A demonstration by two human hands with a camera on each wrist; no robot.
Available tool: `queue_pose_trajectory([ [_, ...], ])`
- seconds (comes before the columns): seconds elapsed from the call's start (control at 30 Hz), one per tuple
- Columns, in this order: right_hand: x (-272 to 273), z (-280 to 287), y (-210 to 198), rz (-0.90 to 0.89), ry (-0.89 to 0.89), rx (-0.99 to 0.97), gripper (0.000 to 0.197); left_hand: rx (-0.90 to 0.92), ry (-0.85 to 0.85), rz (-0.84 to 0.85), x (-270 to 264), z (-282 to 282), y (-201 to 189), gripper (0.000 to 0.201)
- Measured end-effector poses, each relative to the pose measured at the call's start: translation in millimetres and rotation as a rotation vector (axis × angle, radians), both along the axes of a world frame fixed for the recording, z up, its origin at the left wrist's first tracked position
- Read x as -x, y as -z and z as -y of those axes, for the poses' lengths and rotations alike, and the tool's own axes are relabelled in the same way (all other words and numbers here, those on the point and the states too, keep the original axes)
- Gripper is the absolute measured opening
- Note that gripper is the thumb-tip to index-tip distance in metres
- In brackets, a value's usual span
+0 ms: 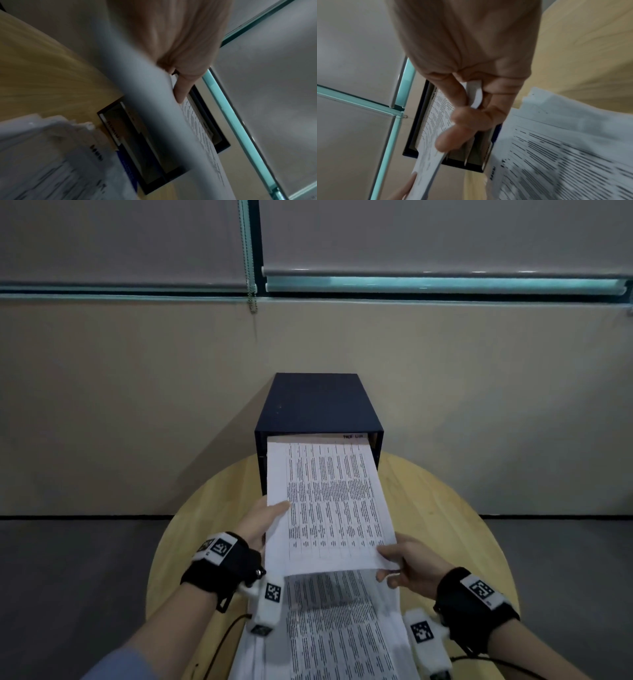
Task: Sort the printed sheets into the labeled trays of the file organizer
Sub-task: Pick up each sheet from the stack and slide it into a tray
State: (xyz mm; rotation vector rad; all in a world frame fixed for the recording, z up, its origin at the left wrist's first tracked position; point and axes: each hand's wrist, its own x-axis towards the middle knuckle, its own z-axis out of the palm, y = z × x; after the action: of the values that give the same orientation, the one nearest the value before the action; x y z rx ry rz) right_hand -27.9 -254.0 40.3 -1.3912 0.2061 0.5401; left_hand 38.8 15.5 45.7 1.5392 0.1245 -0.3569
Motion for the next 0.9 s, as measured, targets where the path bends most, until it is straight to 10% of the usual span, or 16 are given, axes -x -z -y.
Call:
queue_pose_trajectory([
  [0.23, -72, -6, -43, 0.022, 0.270, -0.067, 0.029, -0.095, 0.087, 0.050, 2, 5, -29, 0.023],
  [0.47, -134, -33, -63, -0.018, 0.436, -0.309, 0.026, 0.202, -0.308, 0.082, -63, 11, -50, 0.014],
  [0.63, -168, -45, -70, 0.060, 0.437, -0.412, 0.046, 0.375, -0.372, 0.100, -103, 14, -62, 0.047],
  [0.9, -116, -38, -23, 0.062, 0.240, -0.025, 0.025, -0.167, -0.258, 0.227, -57, 16, -8, 0.011],
])
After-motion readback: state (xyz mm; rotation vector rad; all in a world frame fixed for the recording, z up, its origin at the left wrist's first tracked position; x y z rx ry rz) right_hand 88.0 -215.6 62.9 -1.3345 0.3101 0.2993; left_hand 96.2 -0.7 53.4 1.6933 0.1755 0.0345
